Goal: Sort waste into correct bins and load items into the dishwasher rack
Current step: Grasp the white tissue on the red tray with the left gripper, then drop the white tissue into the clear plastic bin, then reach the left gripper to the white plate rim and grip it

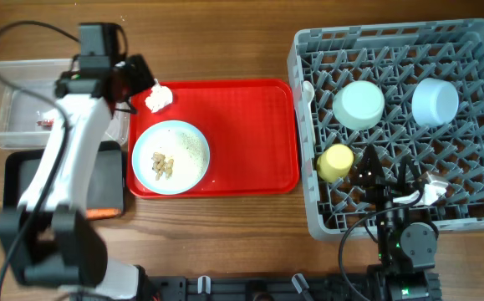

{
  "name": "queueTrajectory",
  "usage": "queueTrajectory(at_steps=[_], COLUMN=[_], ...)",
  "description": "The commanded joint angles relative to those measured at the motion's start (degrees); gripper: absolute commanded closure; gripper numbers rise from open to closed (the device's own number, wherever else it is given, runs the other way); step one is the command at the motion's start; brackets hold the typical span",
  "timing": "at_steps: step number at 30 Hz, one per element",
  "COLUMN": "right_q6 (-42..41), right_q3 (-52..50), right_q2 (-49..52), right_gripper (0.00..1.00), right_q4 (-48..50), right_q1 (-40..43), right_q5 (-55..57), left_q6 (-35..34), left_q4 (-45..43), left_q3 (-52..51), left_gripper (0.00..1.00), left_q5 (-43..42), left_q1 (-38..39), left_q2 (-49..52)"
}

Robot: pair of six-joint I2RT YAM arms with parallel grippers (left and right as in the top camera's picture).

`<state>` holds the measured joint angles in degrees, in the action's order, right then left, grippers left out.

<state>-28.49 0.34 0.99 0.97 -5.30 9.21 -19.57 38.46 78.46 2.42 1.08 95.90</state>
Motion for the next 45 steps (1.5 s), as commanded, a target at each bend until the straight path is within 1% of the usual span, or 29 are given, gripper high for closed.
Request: queueTrajectory(at_steps=[1,9,11,13,15,16,17,19,21,25,27,28,29,30,31,32,33,34,35,36,37,40,43,45], right_q6=[-0.42,-0.44,-0.42,-0.44,-0.39,-0.42,-0.44,-0.42,-0.42,-0.42,-0.44,-0.42,-0.42,-0.42,-0.42,-0.42,-0.44,-0.42,-0.42,-0.44,-0.42,-0.42,-0.44,-0.44], right_q3=[-0.04,-0.04,-0.04,-0.04,-0.04,-0.04,-0.04,-0.04,-0.04,-0.04,-0.04,-0.04,-0.04,-0.04,-0.04,-0.04,-0.04,-0.04,-0.04,-0.04,-0.04,-0.04,-0.04,-0.04], right_q2=[-0.42,-0.42,-0.42,-0.42,-0.42,-0.42,-0.42,-0.42,-0.42,-0.42,-0.42,-0.42,-0.42,-0.42,-0.42,-0.42,-0.42,-0.42,-0.42,-0.42,-0.42,-0.42,-0.42,-0.42], right_gripper=[0.00,0.00,0.00,0.00,0.00,0.00,0.00,0.00,0.00,0.00,0.00,0.00,0.00,0.00,0.00,0.00,0.00,0.00,0.00,0.00,0.00,0.00,0.00,0.00], right_q4=[0.33,0.35,0.33,0.33,0.33,0.33,0.33,0.33,0.33,0.33,0.33,0.33,0.33,0.33,0.33,0.33,0.33,0.33,0.35,0.33,0.33,0.35,0.33,0.33], right_q1=[0.28,0.28,0.28,0.28,0.28,0.28,0.28,0.28,0.28,0.28,0.28,0.28,0.28,0.28,0.28,0.28,0.28,0.28,0.28,0.28,0.28,0.28,0.28,0.28], right_q5=[-0.48,-0.48,-0.48,-0.46,-0.46,-0.46,-0.48,-0.48,-0.48,-0.48,-0.48,-0.48,-0.48,-0.48,-0.48,-0.46,-0.48,-0.48,-0.48,-0.48,-0.48,-0.48,-0.48,-0.46], left_q6=[1.40,1.38,1.36,1.33,1.31,1.31,1.11,0.74,-1.84,-2.14,-2.95,-4.15,-5.22,-5.35,-5.35,-5.40,-6.73,-7.04,-7.02,-6.56,-6.12,-4.83,-4.83,-4.85], left_q4=[-2.80,-9.68,-10.75,-11.15,-11.39,-11.69,-11.58,-10.03,-6.51,-1.64,0.68,1.88,3.08,3.41,3.43,3.41,3.32,3.08,2.86,2.54,2.49,3.26,5.14,6.40], left_q3=[-1.53,-1.53,-1.53,-1.53,-1.51,-1.51,-1.31,-0.70,0.26,1.14,1.14,1.11,1.11,1.11,1.11,1.11,1.07,1.07,1.07,1.07,1.07,1.31,3.15,4.26], left_gripper=[0.26,0.28,0.33,0.44,0.74,0.83,0.95,0.96,0.96,0.96,0.96,0.96,0.96,0.96,0.96,0.96,0.93,0.81,0.51,0.24,0.15,0.07,0.06,0.10], left_q5=[-1.20,-0.87,-0.90,-0.92,-2.01,-3.08,-4.42,-6.69,-6.91,-6.23,-1.88,2.14,7.98,10.86,12.87,13.14,13.07,12.81,12.79,12.63,11.98,11.50,10.51,10.47], left_q1=[1.11,1.44,1.46,1.49,1.70,1.70,1.70,1.53,1.22,0.35,-0.85,-1.79,-3.56,-4.94,-6.78,-8.35,-10.34,-11.41,-12.02,-12.87,-13.16,-12.83,-10.47,-6.99], left_q2=[11.10,20.79,21.90,22.05,21.81,21.51,20.96,19.17,15.74,7.54,2.84,0.70,-1.55,-2.43,-2.75,-2.69,-1.84,-0.96,-0.26,1.18,1.92,1.53,-1.66,-5.03])
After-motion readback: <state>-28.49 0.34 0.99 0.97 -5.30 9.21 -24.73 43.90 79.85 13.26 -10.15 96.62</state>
